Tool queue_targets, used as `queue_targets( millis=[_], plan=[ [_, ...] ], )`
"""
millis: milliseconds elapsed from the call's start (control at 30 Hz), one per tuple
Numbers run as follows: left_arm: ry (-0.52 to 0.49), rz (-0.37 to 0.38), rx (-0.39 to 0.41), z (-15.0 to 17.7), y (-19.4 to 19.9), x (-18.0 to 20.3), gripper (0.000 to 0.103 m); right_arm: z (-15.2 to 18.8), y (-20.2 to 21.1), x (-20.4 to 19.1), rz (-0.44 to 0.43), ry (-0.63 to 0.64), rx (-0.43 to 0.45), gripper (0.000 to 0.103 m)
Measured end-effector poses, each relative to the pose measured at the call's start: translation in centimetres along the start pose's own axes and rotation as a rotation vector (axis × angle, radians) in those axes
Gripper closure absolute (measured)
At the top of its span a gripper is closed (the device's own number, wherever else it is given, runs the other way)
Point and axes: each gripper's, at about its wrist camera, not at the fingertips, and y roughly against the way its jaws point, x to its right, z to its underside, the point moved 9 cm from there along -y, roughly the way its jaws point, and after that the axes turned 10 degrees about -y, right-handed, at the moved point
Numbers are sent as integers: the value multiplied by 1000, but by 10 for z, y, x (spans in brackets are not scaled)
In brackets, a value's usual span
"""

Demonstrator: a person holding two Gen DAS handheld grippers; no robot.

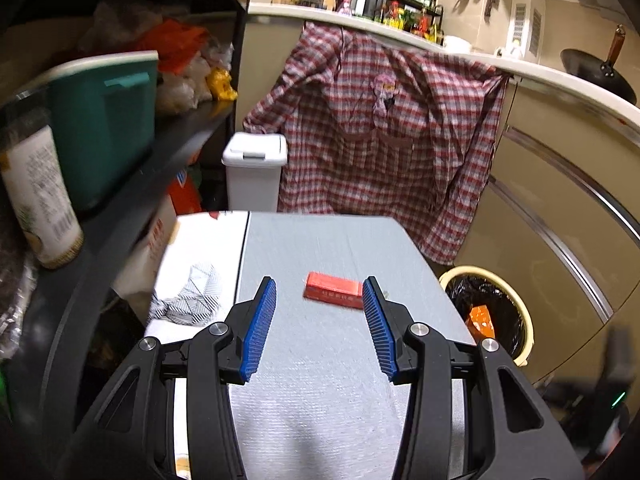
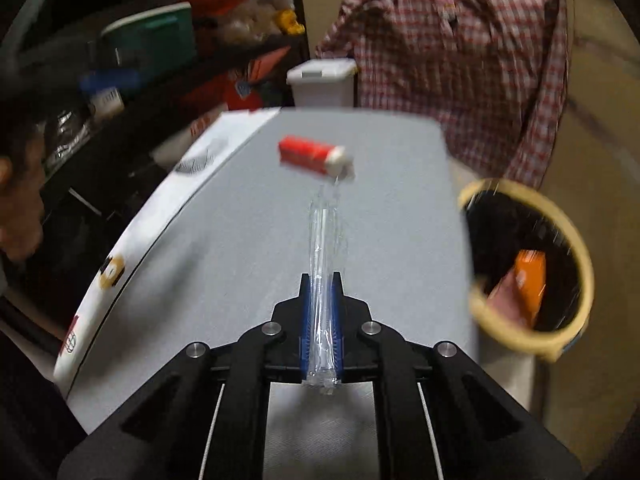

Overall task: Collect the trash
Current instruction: 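Grasp the red box with the left gripper while the right grasps the clear straw packet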

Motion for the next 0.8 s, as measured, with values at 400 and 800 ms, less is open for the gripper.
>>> queue_targets(
  millis=[400, 800],
  plan=[
    [69, -91, -103, 15, -82, 18, 55, -47, -1, 75, 36, -87, 154, 94],
    [326, -245, -195, 21, -196, 30, 32, -58, -18, 105, 19, -151, 156, 94]
  ],
)
